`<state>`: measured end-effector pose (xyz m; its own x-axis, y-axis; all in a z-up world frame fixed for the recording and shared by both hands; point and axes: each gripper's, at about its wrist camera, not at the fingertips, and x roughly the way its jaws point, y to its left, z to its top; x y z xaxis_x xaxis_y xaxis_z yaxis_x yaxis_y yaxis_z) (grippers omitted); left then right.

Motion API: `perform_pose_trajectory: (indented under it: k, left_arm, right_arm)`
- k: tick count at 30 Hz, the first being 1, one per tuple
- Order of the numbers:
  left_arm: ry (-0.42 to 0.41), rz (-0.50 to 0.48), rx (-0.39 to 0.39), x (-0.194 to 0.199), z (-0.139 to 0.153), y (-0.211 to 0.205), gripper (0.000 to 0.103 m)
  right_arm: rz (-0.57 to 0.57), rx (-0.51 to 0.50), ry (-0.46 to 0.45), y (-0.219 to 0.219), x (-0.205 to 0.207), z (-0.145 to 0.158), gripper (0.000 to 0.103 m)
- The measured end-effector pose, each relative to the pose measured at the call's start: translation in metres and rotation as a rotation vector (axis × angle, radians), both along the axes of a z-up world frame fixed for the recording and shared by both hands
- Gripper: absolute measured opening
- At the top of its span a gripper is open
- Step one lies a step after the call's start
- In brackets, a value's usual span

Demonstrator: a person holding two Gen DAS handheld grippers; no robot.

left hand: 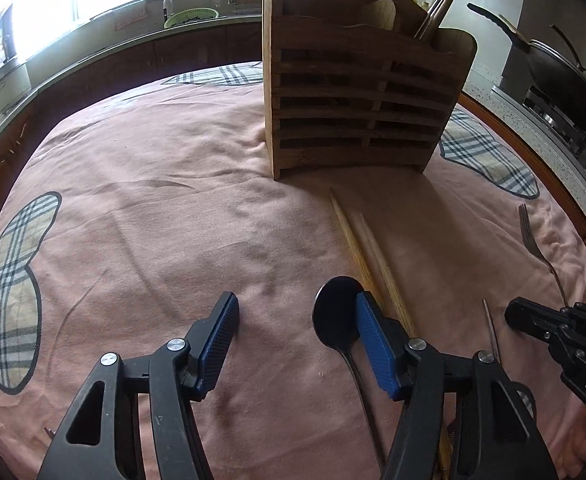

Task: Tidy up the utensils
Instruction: 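Close the right gripper on a metal chopstick while the left gripper grasps the metal spoon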

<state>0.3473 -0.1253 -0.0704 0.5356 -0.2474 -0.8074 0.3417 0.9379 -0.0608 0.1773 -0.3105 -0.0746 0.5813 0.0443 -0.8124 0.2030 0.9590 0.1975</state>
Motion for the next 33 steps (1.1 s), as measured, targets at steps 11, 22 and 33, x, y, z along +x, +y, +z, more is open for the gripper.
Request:
perform_pose_trajectory:
  k: [11, 22, 33]
  left_arm:
    - [-0.005, -0.022, -0.045, -0.013, 0.010, 0.015, 0.003]
    - [0.009, 0.035, -0.128, -0.037, 0.029, 0.054, 0.002]
    - [-0.071, 0.079, -0.196, -0.076, 0.075, 0.085, 0.002]
  right_arm:
    - [0.031, 0.070, -0.010, 0.009, 0.002, 0.002, 0.007]
    - [0.080, -0.025, 0.029, 0.033, 0.021, -0.006, 0.013]
    - [0.078, 0.041, -0.095, 0.027, 0.005, 0.033, 0.005]
